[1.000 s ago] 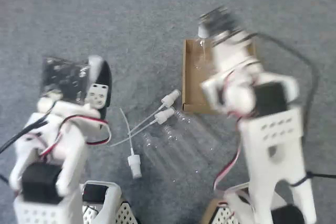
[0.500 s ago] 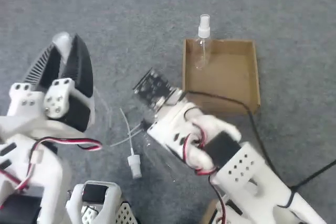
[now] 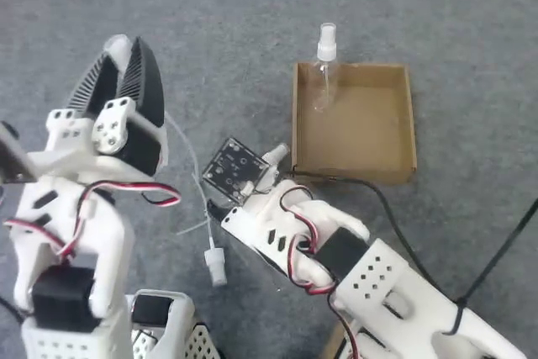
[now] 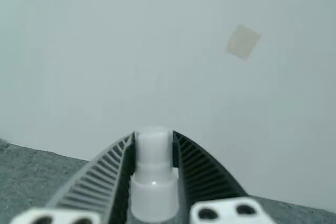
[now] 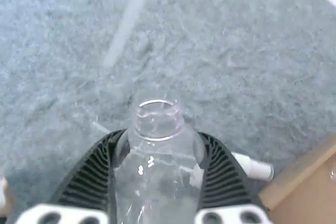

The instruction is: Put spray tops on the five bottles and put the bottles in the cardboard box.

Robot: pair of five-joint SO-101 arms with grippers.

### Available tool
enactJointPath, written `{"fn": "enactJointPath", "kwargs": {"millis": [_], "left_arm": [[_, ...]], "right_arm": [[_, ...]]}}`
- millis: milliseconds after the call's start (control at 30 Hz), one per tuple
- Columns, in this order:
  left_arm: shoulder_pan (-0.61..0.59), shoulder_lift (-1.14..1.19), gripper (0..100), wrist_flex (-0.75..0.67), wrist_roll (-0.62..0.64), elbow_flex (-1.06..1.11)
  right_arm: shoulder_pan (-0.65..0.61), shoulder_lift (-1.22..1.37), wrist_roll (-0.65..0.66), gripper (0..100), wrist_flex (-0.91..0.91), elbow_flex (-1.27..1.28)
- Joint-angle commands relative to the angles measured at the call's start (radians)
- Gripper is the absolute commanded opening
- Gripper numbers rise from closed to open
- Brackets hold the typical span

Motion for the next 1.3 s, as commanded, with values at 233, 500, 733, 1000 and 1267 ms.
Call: {"fn": "enactJointPath", "kwargs": {"millis": [233,500,733,1000,1267], "left_arm": [[0.034,0.017,1,-0.074,0.031,0.050],[0.081,0.021,1,-0.087,0.032,0.038],[0.078,0.023,1,-0.137,0.031,0.061],[0.077,0.014,1,-0.140,0.031,0.182],[0.084,0.012,1,-0.080,0.031,0.223]], "right_arm": [[-0.008,-0.145,-0.064,0.6,-0.131,0.074],[-0.008,-0.147,-0.064,0.6,-0.131,0.092],[-0.008,-0.154,-0.064,0.6,-0.131,0.103],[-0.008,-0.154,-0.066,0.6,-0.131,0.103],[0.008,-0.153,-0.158,0.6,-0.137,0.103]]}}
